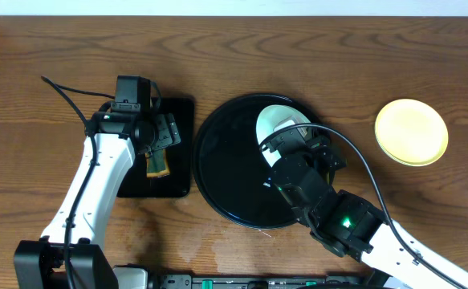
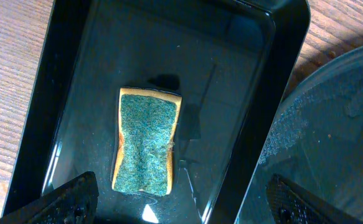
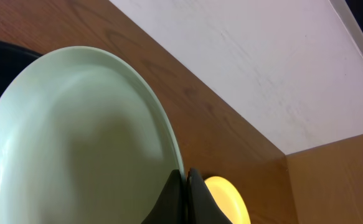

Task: Clean dirty plates on tray and stack at the side
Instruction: 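Lift the pale blue plate with the right gripper and carry it right, then set the pale blue plate down beside the yellow plate, open gripper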

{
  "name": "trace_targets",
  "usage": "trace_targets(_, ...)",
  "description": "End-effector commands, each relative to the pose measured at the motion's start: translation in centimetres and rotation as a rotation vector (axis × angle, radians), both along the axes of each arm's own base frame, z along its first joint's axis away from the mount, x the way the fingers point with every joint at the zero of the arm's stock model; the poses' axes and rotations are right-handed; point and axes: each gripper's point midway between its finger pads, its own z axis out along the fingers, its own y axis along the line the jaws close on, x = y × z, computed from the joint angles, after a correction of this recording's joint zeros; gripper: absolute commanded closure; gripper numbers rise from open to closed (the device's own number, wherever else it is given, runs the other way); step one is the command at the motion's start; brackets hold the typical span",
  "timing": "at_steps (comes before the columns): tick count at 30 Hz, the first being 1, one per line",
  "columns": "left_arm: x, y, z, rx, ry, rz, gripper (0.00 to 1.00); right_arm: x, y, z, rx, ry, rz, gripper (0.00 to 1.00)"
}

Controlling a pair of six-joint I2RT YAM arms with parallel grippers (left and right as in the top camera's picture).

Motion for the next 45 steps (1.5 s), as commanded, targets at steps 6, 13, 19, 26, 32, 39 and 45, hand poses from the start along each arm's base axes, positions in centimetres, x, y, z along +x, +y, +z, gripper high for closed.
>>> trace_targets(6, 0.4, 0.1, 0.5, -0.002, -0.013, 0.001, 0.13, -0.1, -0.3, 0.7, 0.022, -0.028, -0.023, 0.99)
trace_targets(13, 0.4, 0.1, 0.5, -0.002, -0.013, 0.001, 0.13, 0.7, -2.1, -0.6, 0.276, 0.001, -0.159, 0.99)
trace_targets(19, 0.4, 0.1, 0.5, -0.002, -0.013, 0.001, 0.13, 2.8, -6.5, -4.5, 0.640, 0.207, -0.324, 0.99)
trace_targets(26, 0.4, 0.1, 0.5, -0.002, -0.013, 0.001, 0.13, 4.4, -13.3, -5.7, 1.020, 0.333, -0.423, 0.99)
trace_targets(32, 0.4, 0.1, 0.5, -0.002, -0.013, 0.001, 0.13, 3.5, -23.0, -7.2, 1.134, 0.250, -0.709, 0.99)
trace_targets(39, 0.4, 0.1, 0.5, -0.002, -0.013, 0.001, 0.13, 1.4, -32.2, -10.9, 1.237, 0.132, -1.082, 0.99)
trace_targets(45, 0.4, 0.1, 0.5, -0.002, -0.013, 0.001, 0.13, 1.1, -35.4, -15.0, 1.244, 0.160, -1.191, 0.99)
